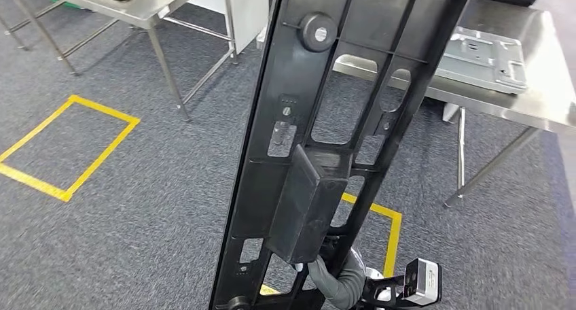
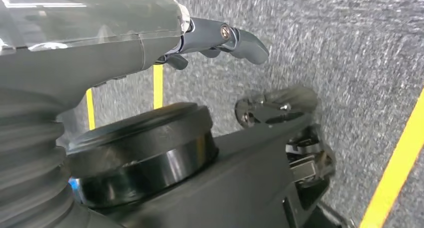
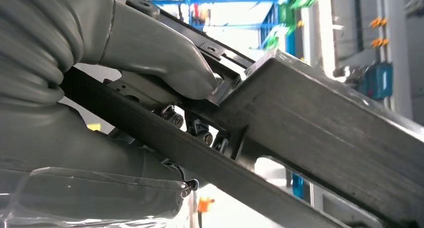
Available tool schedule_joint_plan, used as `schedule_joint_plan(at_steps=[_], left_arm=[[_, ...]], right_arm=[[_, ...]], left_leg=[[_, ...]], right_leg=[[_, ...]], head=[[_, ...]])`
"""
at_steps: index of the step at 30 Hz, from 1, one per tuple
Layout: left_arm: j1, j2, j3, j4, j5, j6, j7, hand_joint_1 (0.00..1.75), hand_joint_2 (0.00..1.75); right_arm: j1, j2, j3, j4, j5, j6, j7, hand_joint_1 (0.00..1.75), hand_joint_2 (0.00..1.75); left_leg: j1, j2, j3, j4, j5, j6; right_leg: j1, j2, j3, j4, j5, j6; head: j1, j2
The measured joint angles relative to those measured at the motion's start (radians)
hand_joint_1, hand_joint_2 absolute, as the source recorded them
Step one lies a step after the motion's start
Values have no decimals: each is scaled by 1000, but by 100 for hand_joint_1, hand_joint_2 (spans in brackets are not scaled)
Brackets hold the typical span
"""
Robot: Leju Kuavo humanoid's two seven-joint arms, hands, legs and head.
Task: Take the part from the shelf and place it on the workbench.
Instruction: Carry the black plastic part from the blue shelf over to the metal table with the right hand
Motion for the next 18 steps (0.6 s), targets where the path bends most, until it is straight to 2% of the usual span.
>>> schedule_joint_plan(at_steps=[1,2,4,5,6,8,9,10,12,13,14,15,16,17,18], left_arm=[[-1,0,-1,0,-2,-1,0,0,175],[-3,0,-1,0,-5,-3,1,0,175],[-7,-2,-3,0,-11,-6,1,0,175],[-9,-2,-5,0,-13,-8,1,0,175],[-10,-3,-8,0,-15,-10,1,0,175],[-16,-3,-14,0,-18,-13,1,0,175],[-19,-4,-18,0,-19,-15,1,0,175],[-22,-4,-21,0,-21,-15,1,0,175],[-23,-4,-24,0,-24,-16,1,0,175],[-21,-4,-24,0,-24,-15,1,0,175],[-19,-3,-24,0,-24,-13,1,0,175],[-18,-3,-25,0,-23,-11,1,0,175],[-17,-3,-25,0,-22,-9,1,0,175],[-17,-3,-25,0,-20,-6,0,0,175],[-18,-2,-24,0,-18,-4,0,0,175]], right_arm=[[3,0,-1,-4,4,-4,0,175,175],[6,0,-1,-10,8,-8,0,175,175],[11,0,-2,-24,14,-16,0,175,175],[13,0,-3,-31,16,-20,-1,175,175],[18,0,-4,-37,18,-23,-3,175,175],[30,0,-7,-48,22,-28,-9,175,175],[36,0,-9,-53,24,-29,-13,175,175],[40,-1,-10,-56,27,-30,-16,175,175],[44,-1,-12,-61,33,-31,-22,175,175],[47,-1,-12,-61,35,-32,-24,175,175],[53,-1,-13,-61,37,-32,-27,175,175],[59,-1,-14,-62,38,-32,-29,175,175],[65,-2,-14,-62,38,-31,-31,175,175],[69,-2,-15,-63,38,-30,-32,175,175],[71,-2,-15,-63,38,-29,-34,175,175]], left_leg=[[0,11,3,0,-3,-2],[0,22,8,0,-7,-4],[-3,40,20,1,-17,-13],[-6,48,25,2,-22,-18],[-8,57,28,2,-26,-24],[-9,73,35,0,-33,-35],[-7,66,36,5,-40,-40],[-5,48,30,26,-55,-45],[-1,-3,-16,129,-111,-52],[-1,-17,-52,200,-141,-54],[-1,-23,-84,259,-159,-56],[-1,-25,-103,288,-158,-57],[0,-27,-105,279,-136,-57],[1,-32,-89,232,-98,-56],[2,-47,-63,163,-55,-53]], right_leg=[[-2,-5,8,-22,24,2],[-3,-15,36,-80,60,1],[2,-56,103,-215,117,-8],[7,-70,124,-256,128,-14],[12,-76,131,-273,128,-21],[13,-54,131,-277,127,-33],[11,-43,134,-281,128,-38],[8,-33,137,-285,129,-44],[5,-13,141,-289,130,-54],[5,-1,142,-289,129,-57],[6,13,143,-289,129,-59],[6,28,145,-288,128,-59],[6,42,147,-287,127,-58],[6,57,149,-286,126,-56],[6,70,151,-284,124,-53]], head=[[0,0],[0,0],[0,0],[0,0],[0,0],[0,0],[0,0],[0,0],[0,0],[0,0],[0,0],[0,0],[0,0],[0,0],[0,0]])
